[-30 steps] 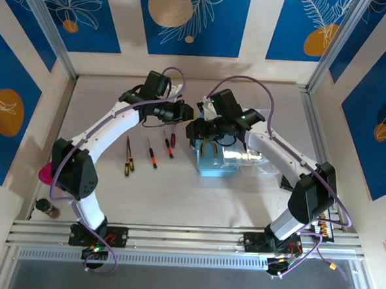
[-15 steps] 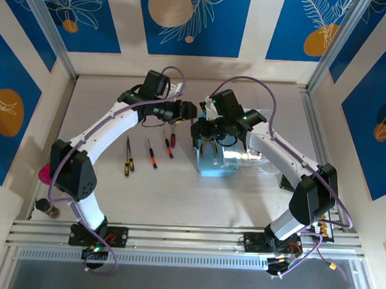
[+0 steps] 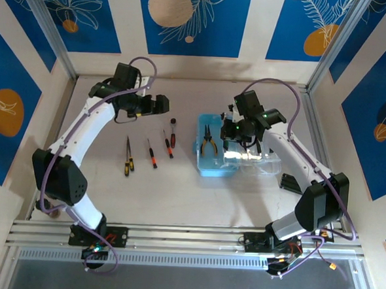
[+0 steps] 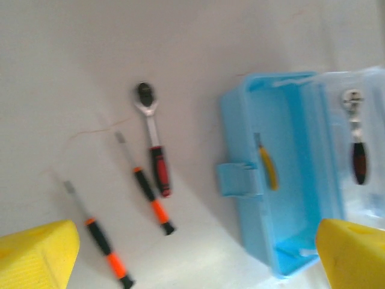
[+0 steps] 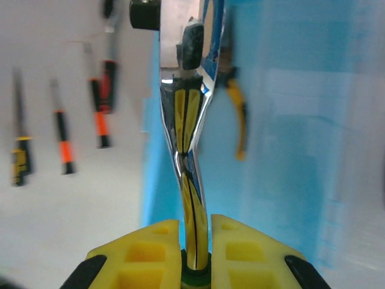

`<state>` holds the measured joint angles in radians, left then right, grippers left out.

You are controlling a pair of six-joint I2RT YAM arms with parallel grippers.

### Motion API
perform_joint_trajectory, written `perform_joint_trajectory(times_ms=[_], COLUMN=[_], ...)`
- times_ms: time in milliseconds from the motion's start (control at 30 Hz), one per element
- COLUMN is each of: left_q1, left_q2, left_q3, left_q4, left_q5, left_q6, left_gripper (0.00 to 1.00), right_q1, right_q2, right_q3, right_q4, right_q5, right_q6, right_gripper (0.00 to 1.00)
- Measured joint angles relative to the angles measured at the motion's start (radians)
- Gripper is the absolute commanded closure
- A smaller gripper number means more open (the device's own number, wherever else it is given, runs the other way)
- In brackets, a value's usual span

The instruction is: Pack the tool kit

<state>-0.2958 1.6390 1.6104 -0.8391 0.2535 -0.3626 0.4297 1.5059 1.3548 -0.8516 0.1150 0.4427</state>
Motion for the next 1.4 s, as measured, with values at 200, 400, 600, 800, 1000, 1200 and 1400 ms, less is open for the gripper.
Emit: perform_joint_trajectory(times_ms=[200, 400, 600, 800, 1000, 1200, 1400], left_q1=[0.004, 0.005, 0.006, 0.006, 0.006, 0.006, 0.006], left_q2=[-0.015, -0.015, -0.015, -0.015, -0.015, -0.015, -0.015], left_q3=[-0.1, -0.137, -0.15, -0.15, -0.15, -0.15, -0.15], left_q4=[-0.034, -0.035, -0.032, -0.032, -0.032, -0.032, -0.032], left_q5=[-0.057, -0.056, -0.055, -0.052, -0.048, -0.045, -0.045], left_q6=[0.032, 0.032, 0.032, 0.032, 0.032, 0.032, 0.032], left_gripper=[0.0, 0.0, 0.0, 0.0, 0.0, 0.0, 0.0], right_q1=[0.002, 0.016, 0.043, 0.063, 0.074, 0.079, 0.086], right_q2=[0.117, 0.225, 0.295, 0.36, 0.409, 0.418, 0.418], right_q3=[0.013, 0.099, 0.176, 0.218, 0.243, 0.251, 0.288], right_q4=[-0.1, -0.162, -0.189, -0.231, -0.261, -0.262, -0.281], right_q5=[0.179, 0.335, 0.444, 0.529, 0.58, 0.585, 0.607], right_q6=[-0.021, -0.023, -0.023, -0.027, -0.034, -0.041, -0.049], right_gripper=[1.0, 1.0, 0.99, 0.98, 0.82, 0.72, 0.65])
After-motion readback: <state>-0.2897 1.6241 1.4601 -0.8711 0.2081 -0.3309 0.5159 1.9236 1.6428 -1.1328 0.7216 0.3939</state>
